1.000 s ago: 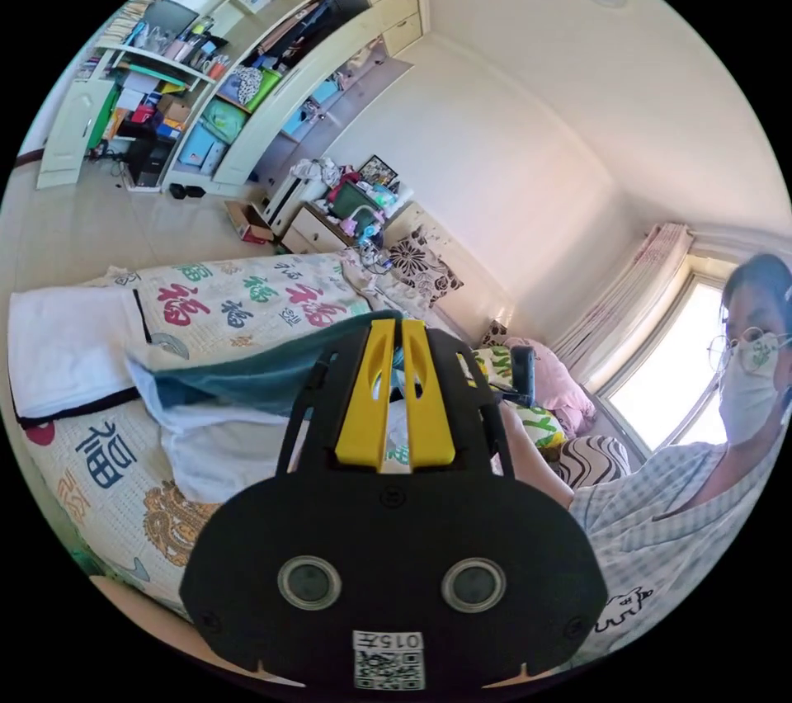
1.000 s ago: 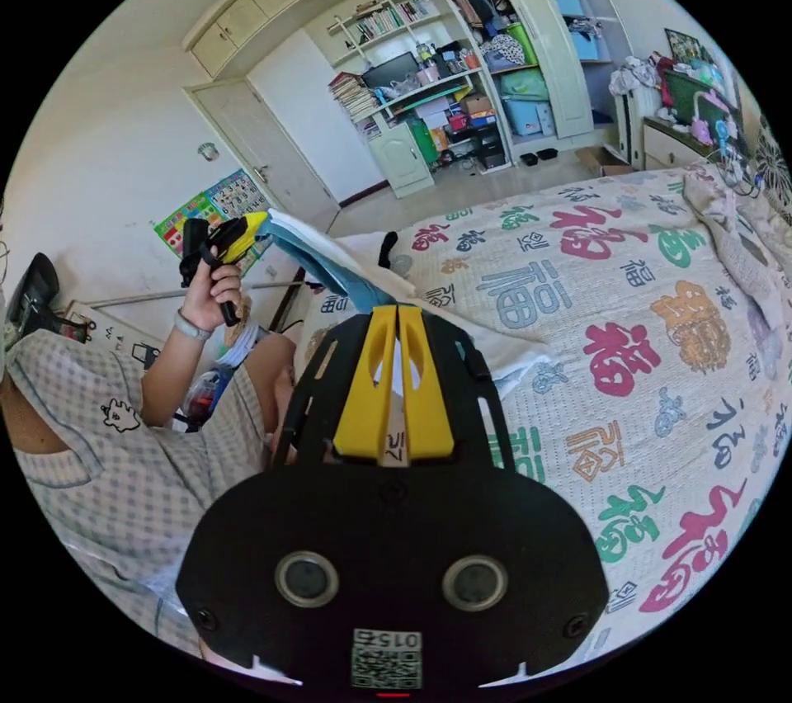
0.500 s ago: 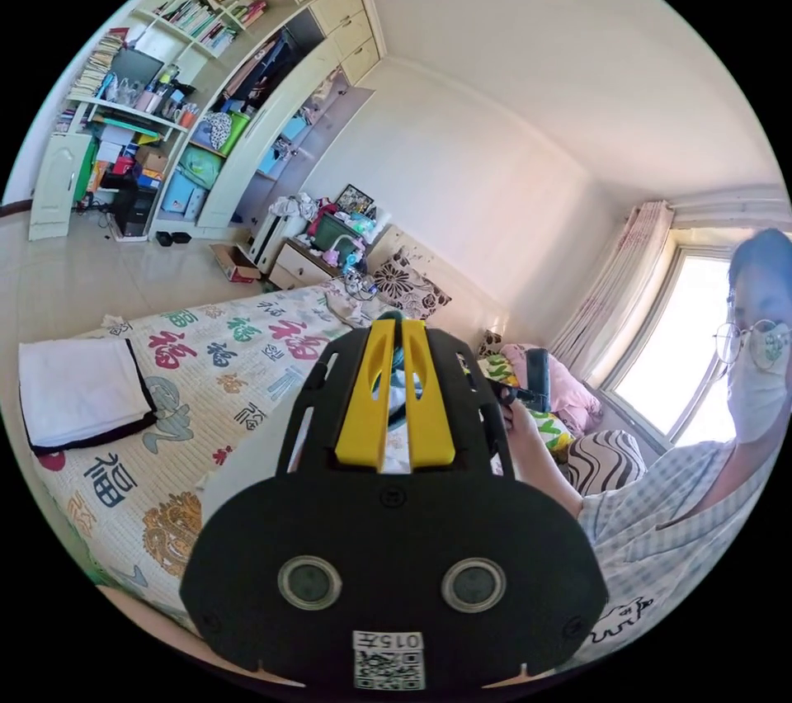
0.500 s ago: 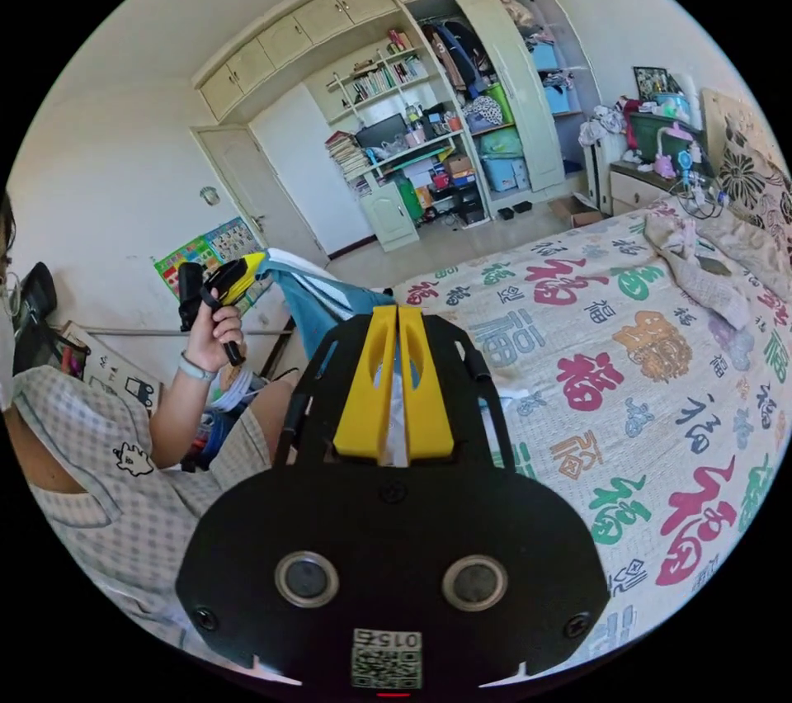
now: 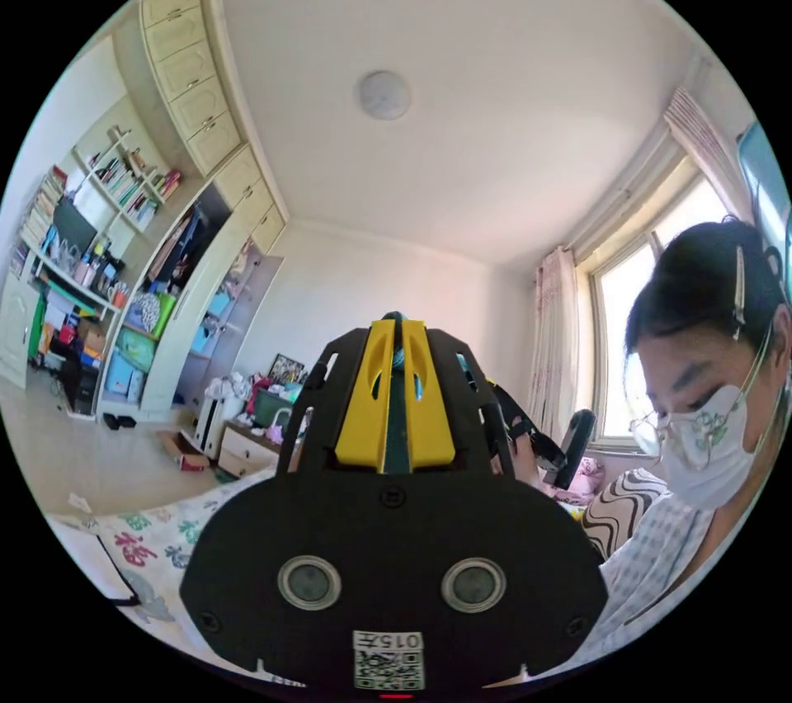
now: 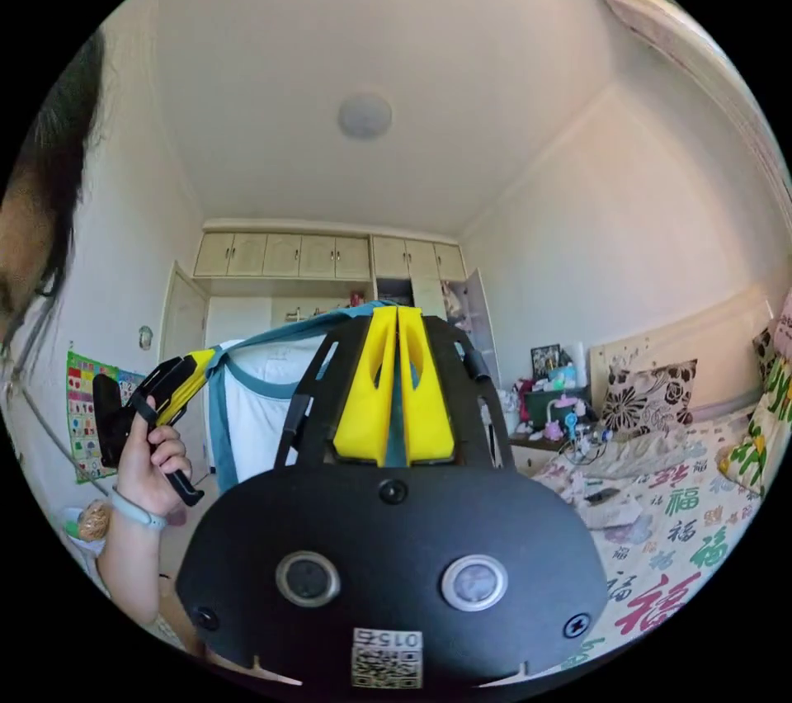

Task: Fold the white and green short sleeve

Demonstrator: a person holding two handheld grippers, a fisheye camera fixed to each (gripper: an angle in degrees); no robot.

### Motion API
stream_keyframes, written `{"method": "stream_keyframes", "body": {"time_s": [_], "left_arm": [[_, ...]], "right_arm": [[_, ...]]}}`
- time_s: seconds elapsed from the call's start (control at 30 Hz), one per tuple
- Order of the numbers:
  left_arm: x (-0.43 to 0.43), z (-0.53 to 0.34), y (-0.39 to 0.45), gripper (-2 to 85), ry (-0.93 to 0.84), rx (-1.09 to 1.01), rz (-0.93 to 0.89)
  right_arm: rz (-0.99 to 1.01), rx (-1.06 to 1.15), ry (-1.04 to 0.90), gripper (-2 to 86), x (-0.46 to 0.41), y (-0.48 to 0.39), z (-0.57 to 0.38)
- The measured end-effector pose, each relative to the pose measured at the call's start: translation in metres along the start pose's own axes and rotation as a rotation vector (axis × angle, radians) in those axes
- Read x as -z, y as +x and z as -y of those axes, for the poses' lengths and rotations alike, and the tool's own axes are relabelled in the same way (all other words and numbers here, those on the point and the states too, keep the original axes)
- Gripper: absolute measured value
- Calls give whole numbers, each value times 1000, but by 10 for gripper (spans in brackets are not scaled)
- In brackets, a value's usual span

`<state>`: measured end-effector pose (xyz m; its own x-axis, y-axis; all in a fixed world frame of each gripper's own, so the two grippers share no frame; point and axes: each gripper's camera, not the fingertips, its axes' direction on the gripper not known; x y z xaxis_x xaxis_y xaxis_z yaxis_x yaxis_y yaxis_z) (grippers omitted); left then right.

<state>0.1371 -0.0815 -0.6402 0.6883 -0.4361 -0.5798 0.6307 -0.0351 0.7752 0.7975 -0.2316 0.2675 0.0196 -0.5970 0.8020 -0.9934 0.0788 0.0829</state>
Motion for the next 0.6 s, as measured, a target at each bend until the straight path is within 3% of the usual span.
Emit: {"method": "stream_keyframes", "body": {"time_s": [0.17, 0.33, 0.5, 0.6], "left_arm": [[-13, 32, 33, -4, 118, -90, -91], [-28, 31, 53, -4, 169, -230, 5], [-63, 20, 24, -3, 124, -247, 67], [-95, -4, -29, -1, 27, -175, 119]], "right_arm": [[-93, 96, 173, -7, 17, -5, 57], [-171, 140, 222, -7, -1, 8, 74], [-158, 154, 163, -7, -54, 46, 76], [-145, 161, 35, -6, -109, 81, 60]]}}
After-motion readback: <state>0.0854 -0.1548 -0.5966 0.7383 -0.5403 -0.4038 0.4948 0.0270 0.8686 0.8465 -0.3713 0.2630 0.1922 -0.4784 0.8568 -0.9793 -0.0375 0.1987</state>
